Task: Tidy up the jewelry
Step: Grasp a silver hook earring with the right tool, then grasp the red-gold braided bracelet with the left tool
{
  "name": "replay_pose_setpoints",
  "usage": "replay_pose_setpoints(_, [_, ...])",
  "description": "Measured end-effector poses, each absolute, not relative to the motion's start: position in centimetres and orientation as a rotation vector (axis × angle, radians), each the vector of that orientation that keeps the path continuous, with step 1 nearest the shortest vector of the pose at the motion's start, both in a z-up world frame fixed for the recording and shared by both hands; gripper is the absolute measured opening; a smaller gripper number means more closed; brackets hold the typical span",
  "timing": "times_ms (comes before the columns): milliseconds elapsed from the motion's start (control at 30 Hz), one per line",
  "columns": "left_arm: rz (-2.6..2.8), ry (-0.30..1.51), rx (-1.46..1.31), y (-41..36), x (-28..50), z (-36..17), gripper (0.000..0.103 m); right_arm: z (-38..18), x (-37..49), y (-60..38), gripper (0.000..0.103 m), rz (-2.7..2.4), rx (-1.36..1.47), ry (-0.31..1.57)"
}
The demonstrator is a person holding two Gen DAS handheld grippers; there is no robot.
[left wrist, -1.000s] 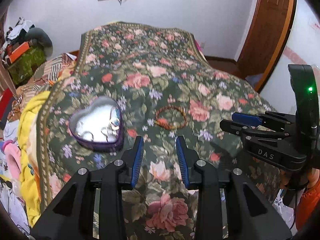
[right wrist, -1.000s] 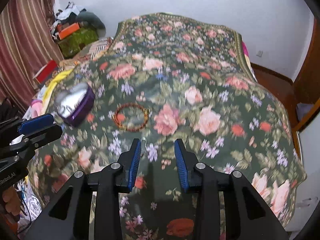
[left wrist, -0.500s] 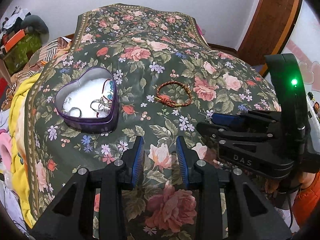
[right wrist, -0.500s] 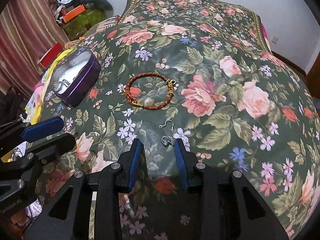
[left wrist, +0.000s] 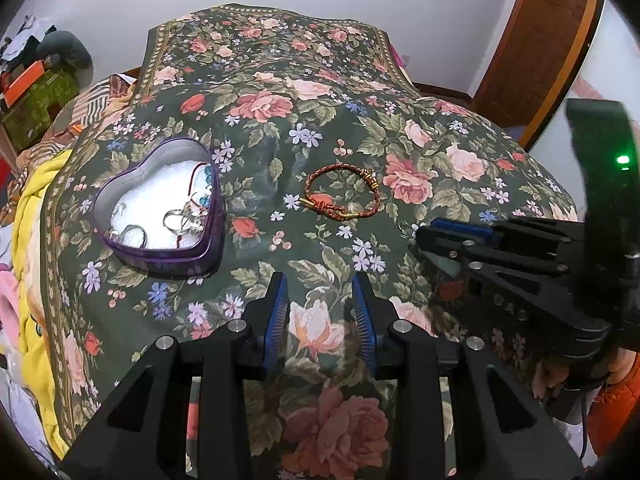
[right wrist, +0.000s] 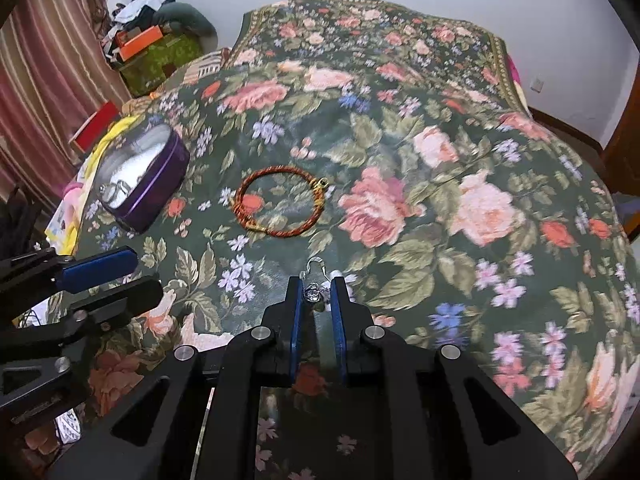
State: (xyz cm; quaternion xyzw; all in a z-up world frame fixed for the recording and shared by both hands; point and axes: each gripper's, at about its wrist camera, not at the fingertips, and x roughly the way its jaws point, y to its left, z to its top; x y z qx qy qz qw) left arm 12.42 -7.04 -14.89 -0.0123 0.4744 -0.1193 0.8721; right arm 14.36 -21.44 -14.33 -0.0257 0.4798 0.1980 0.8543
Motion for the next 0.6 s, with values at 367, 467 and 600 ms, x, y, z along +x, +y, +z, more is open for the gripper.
replay_pose_setpoints(367, [-0.232, 1.03, -0.065, -8.4, 15.9, -15.7, 0.05, -11.7, 15.3, -24.4, 0.012, 0.375, -0.017, 0.915])
replay_pose_setpoints(467, [-0.207, 1.034, -0.036, -9.0, 16.9, -16.0, 0.059, -11.4, 15.6, -25.0, 0.012, 0.372, 0.0, 0.903])
replay_pose_setpoints(600, [-0.22, 1.047, -0.012, -10.0, 18.0, -16.4, 0.061, -11.2, 15.9, -25.5, 0.012, 0.37, 0.01, 0.89])
